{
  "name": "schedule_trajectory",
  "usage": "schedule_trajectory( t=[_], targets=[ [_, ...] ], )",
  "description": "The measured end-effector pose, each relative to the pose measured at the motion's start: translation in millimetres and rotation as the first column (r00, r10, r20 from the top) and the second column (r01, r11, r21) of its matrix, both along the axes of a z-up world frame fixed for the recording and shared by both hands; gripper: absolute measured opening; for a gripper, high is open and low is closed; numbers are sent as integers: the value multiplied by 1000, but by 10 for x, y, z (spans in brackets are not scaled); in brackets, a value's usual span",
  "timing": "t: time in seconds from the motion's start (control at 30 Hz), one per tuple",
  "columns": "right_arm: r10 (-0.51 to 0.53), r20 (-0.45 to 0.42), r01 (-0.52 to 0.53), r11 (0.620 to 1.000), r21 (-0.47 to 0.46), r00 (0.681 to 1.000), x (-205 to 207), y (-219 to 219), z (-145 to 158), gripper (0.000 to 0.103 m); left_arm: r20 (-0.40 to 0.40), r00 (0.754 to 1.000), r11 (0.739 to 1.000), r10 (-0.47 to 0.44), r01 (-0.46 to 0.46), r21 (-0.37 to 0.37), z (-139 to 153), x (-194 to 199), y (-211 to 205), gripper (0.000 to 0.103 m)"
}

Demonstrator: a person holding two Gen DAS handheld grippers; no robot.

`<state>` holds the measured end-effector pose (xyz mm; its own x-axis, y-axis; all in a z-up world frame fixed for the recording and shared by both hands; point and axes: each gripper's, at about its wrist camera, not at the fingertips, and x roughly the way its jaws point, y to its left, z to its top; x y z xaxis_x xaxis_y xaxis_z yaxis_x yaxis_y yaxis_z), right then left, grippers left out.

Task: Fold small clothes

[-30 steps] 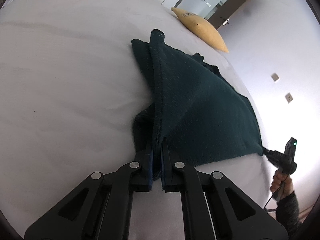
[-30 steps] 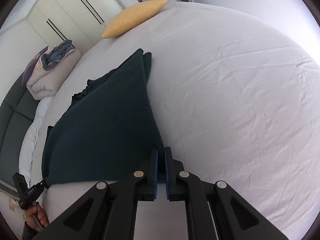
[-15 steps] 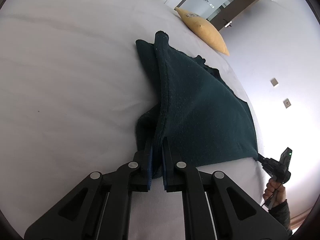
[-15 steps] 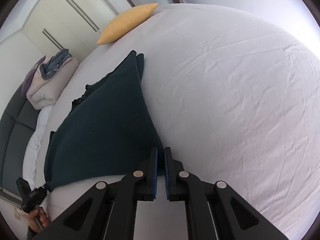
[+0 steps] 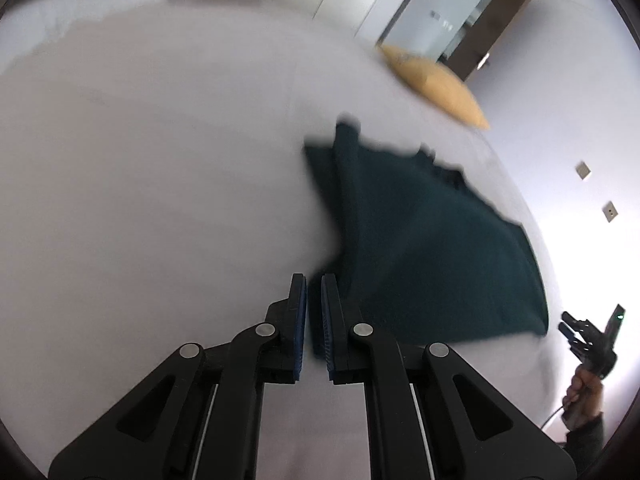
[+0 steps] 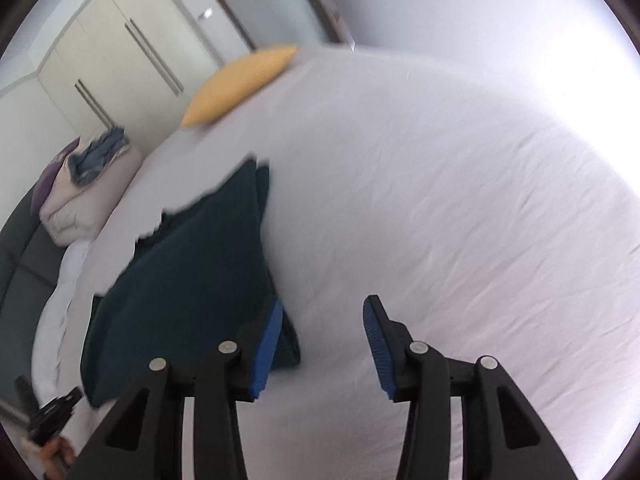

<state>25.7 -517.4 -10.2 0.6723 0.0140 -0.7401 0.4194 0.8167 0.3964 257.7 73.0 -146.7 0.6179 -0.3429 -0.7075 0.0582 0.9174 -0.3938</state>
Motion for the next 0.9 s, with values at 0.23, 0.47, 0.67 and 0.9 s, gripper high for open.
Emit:
schedule_trajectory(
  t=[0.23,0.47,0.67,0.9],
  targets=[
    [263,158,-287,945,154,952,803,721,253,42,145,965,974,-218,224,-25,336,732,-886,7],
    [389,121,-405,833,376,913,1969,1271,-409,36,0,980,979,-200,200,45,-382,1806,-1181,7],
    [206,149,-252,850,463,967,2228,497,-690,0,-9,987,975,-162,158,-158,-632,1984,-598,7],
    [-136,125,69,899,432,983,1889,-516,-649,0,-5,995,978,-95,92,-186,-643,1880,-342,7]
  ],
)
